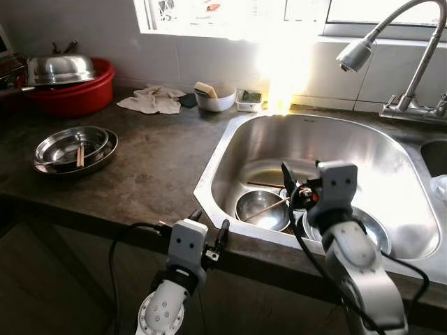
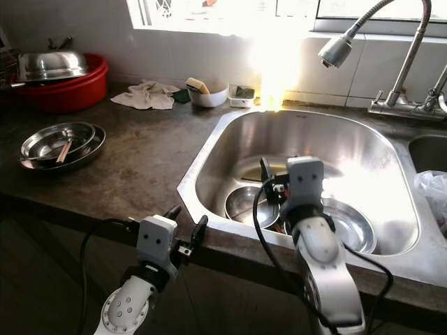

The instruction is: Kitchen organization

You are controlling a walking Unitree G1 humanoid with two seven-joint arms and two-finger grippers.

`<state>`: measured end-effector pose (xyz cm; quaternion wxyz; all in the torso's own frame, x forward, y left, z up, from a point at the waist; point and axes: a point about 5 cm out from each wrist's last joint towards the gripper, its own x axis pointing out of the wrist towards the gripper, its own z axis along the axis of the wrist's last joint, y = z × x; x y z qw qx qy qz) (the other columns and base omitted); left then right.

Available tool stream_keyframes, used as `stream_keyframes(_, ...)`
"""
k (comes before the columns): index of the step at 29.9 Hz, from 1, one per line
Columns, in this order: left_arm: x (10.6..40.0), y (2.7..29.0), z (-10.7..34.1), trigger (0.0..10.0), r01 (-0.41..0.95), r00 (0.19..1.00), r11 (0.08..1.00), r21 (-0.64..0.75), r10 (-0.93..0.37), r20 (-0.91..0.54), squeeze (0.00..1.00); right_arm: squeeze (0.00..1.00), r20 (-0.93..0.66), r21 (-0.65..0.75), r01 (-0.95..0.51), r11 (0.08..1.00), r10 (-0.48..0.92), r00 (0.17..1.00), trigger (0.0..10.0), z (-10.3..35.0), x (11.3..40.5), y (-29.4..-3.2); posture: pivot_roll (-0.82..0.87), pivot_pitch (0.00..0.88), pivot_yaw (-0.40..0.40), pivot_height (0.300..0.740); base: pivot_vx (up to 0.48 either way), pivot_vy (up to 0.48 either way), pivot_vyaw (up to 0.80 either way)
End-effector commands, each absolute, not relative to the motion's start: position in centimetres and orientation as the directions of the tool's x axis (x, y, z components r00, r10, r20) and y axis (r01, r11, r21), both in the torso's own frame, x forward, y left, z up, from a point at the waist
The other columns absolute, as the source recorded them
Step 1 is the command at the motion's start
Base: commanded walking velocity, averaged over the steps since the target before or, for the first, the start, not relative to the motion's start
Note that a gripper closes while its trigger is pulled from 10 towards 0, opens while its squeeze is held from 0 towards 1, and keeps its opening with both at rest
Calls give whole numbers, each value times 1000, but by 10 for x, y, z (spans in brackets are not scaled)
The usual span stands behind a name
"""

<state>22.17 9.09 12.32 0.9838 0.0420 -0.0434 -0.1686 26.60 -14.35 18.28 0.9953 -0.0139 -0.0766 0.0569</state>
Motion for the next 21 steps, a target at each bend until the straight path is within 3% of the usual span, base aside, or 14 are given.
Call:
stream_keyframes(1,219,93,123,10000,318,943,942,108,-326,66,0,0,197,-30,-133,991,136,971,10000,190,259,-140,2,53,-1,740,0,0,0)
stream_keyframes(18,209,91,123,10000,318,945,945,79,-323,58,0,0,188,-36,-142,989,146,971,10000,183,247,-136,5,52,1,740,0,0,0)
stream_keyframes(21,209,90,123,10000,320,944,944,80,-324,56,0,0,187,-35,-141,989,145,971,10000,183,248,-135,5,52,1,740,-252,0,0)
